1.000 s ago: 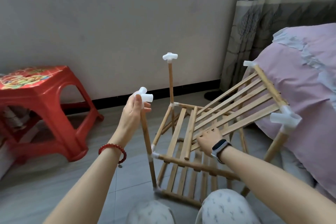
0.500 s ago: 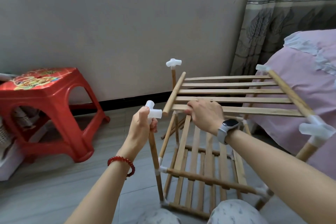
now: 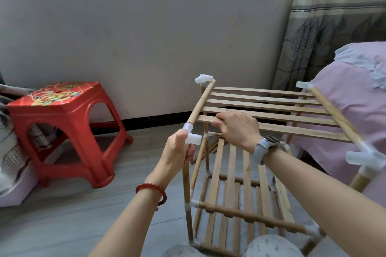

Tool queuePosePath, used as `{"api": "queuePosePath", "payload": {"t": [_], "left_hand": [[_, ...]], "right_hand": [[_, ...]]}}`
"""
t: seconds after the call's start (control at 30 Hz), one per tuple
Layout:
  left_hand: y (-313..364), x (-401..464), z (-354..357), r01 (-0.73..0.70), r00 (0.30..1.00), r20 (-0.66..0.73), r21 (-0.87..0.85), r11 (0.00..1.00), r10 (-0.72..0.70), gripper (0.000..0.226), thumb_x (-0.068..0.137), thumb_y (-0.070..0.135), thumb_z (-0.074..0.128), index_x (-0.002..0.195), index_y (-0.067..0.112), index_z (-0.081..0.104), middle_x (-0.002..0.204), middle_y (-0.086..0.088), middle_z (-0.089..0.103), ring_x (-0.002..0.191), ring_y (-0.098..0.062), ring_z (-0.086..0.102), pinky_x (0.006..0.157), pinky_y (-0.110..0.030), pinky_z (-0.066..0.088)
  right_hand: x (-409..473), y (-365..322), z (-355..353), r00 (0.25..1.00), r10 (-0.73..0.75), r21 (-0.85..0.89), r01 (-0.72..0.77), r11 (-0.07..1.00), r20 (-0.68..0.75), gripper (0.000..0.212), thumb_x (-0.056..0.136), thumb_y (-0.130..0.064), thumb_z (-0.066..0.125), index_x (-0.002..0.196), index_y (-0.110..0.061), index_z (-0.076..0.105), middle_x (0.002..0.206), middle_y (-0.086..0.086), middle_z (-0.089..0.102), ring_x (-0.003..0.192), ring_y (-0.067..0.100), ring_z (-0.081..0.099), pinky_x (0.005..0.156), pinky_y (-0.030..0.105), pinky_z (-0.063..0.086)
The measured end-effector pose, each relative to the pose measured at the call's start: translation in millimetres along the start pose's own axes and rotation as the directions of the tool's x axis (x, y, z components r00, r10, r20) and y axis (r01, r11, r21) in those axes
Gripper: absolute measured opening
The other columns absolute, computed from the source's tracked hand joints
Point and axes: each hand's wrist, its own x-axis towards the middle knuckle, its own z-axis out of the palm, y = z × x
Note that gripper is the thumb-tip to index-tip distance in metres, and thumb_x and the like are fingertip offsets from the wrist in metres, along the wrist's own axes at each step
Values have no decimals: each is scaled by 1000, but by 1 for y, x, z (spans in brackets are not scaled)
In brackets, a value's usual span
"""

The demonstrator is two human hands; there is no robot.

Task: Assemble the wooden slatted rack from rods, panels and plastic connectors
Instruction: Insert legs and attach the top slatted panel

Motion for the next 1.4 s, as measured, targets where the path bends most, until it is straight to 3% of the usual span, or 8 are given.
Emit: {"api": "queuePosePath", "payload": {"t": [0.3,0.57,0.77,0.87,1.03,1.2,1.3,1.4], "left_hand": [[2,3,-5,2,994,106,64,998,-8,62,62,66,34,85,11,48,50,5,40,46,-8,40,53,-27,40],[-7,-9,-17,-128,971,228,249,960,70,89,48,97,37,90,20,54,76,8,59,68,-1,56,63,-13,46],[2,-11,-32,-227,974,116,387,894,197,54,63,75,59,81,26,53,79,14,58,72,0,58,63,-8,43],[5,0,-29,-315,937,95,643,698,336,37,79,29,71,112,26,53,114,5,51,108,-12,46,95,-27,41],[16,38,-12,-424,831,227,849,315,508,68,76,17,72,138,22,44,145,-5,36,135,-24,21,106,-50,22],[31,103,-23,-236,967,180,902,360,183,81,76,7,57,145,35,25,157,8,9,144,-20,-2,112,-46,20],[28,128,-26,-226,972,232,877,425,38,72,74,-3,53,139,26,38,155,4,16,143,-21,3,115,-39,18],[25,140,-27,-263,964,256,890,372,70,58,75,-7,50,127,18,52,149,0,28,136,-24,19,110,-29,24]], "right_hand": [[-6,2,3,997,-74,-32,74,997,-17,36,96,-47,37,100,-21,62,86,-1,60,78,17,54,62,27,35],[-16,11,0,994,-72,112,81,990,-87,44,96,-38,38,59,-19,52,57,-6,45,54,13,41,50,25,24],[-24,52,-18,996,-28,298,51,953,-81,43,96,-32,45,66,-15,71,61,5,65,61,22,58,58,35,43],[-25,70,-25,997,-24,316,45,948,-70,45,94,-26,50,55,-9,61,56,11,60,57,27,55,59,39,44],[-25,92,-49,985,-97,249,60,967,141,40,92,-29,52,70,0,68,68,15,64,67,29,59,68,46,48],[-7,73,-75,924,36,-31,-27,999,380,38,95,-37,45,80,-10,68,73,3,64,67,16,58,60,29,47],[11,37,-80,934,-39,-103,80,991,354,41,96,-39,39,82,-9,63,73,3,60,71,20,59,66,36,50],[27,6,-67,914,-124,-189,210,959,385,48,93,-51,39,100,-10,64,96,6,59,86,21,53,70,37,49]]}}
